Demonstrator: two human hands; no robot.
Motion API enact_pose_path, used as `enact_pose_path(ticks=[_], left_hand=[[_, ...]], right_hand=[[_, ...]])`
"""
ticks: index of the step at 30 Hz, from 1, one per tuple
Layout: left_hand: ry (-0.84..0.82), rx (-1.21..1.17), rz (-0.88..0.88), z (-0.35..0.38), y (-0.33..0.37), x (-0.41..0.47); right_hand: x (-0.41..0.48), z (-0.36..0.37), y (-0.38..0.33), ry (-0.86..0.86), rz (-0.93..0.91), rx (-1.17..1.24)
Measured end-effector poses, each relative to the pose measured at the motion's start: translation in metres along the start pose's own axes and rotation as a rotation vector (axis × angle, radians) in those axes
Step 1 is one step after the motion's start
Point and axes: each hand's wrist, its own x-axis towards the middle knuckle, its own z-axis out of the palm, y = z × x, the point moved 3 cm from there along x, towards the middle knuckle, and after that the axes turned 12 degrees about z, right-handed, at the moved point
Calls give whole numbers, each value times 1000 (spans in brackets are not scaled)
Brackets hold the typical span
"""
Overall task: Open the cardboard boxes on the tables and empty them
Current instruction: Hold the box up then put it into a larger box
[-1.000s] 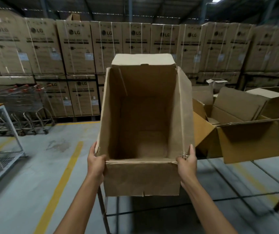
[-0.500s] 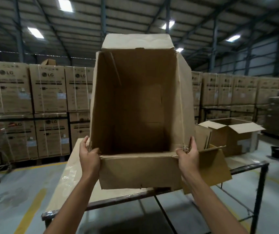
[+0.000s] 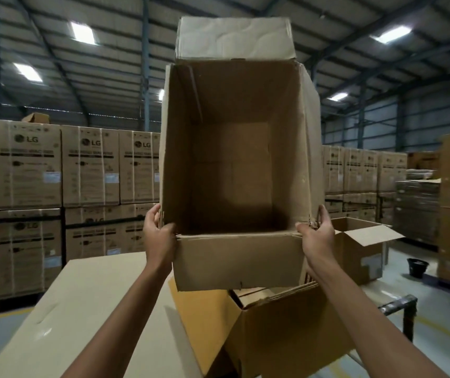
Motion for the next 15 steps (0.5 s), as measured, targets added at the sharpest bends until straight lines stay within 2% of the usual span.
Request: enact_pose_path(ticks=[7, 15], left_hand=[[-190, 100, 23, 88, -74, 12], [-63, 274, -49, 179, -133, 15]], right_hand=[[98, -38, 18, 1, 23, -93], [210, -72, 42, -59, -24, -249]])
